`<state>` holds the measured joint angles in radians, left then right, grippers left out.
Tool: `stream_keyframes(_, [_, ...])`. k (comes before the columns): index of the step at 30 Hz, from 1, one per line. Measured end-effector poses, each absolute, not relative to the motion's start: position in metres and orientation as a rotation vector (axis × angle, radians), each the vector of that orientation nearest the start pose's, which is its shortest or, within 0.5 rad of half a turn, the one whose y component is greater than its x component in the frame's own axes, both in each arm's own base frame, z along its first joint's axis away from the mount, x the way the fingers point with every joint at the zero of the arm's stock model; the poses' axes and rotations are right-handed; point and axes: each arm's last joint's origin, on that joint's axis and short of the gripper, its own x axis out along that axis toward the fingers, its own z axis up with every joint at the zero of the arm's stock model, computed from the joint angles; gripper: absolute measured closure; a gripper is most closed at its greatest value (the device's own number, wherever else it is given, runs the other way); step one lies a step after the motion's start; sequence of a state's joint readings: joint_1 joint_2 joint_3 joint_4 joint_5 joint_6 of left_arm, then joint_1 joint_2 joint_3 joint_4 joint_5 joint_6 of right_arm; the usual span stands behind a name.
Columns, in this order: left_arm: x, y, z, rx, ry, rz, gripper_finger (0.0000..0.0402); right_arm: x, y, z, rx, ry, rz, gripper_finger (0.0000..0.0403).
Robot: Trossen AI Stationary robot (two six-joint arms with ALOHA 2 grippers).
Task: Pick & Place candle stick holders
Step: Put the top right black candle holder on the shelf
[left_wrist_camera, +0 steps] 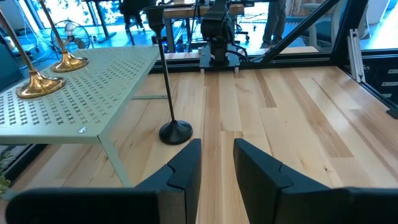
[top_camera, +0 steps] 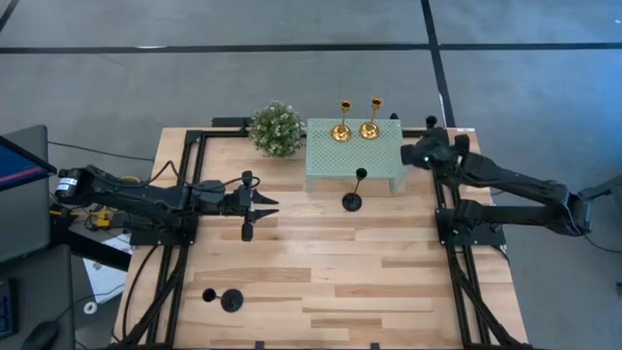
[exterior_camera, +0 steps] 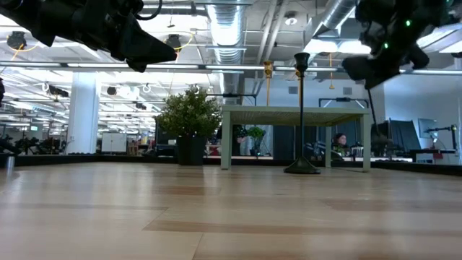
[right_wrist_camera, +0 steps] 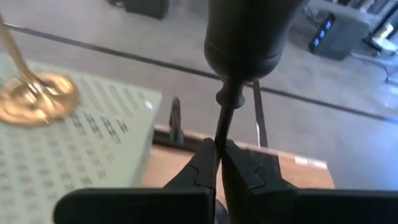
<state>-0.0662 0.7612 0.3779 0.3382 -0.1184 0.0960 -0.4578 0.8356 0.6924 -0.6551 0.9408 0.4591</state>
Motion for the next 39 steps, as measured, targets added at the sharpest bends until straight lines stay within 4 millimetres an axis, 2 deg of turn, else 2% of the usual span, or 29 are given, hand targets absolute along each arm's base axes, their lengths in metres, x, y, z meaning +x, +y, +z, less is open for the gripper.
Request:
stream_keyframes(10, [0.175,-0.008,0.245,0.100,0.047,0.050,0.0307,0.124,-0.086,0.333,0.051,0.485,-1.416,0.0403])
stream_keyframes(13, [0.175,-0.008,0.245,0.100,0.047,0.050,0.0307,0.121,-0.084,0.349,0.037,0.468,-1.406,0.0403])
stream_keyframes(18, [0.175,-0.008,0.245,0.100,0.047,0.050,0.0307,0.122,-0.078,0.368,0.073,0.424,-1.280,0.0403])
stream_keyframes(29, [0.175,-0.008,0.245,0.100,0.047,0.050,0.0307,0.129,-0.071,0.373,0.113,0.398,-1.112,0.0403])
stream_keyframes(33, [0.175,-0.008,0.245,0.100,0.048,0.050,0.0307,0.137,-0.073,0.374,0.130,0.372,-1.063,0.0403])
stream_keyframes(39, [0.175,-0.008,0.245,0.100,0.047,0.050,0.0307,0.152,-0.082,0.368,0.105,0.422,-1.064,0.0403])
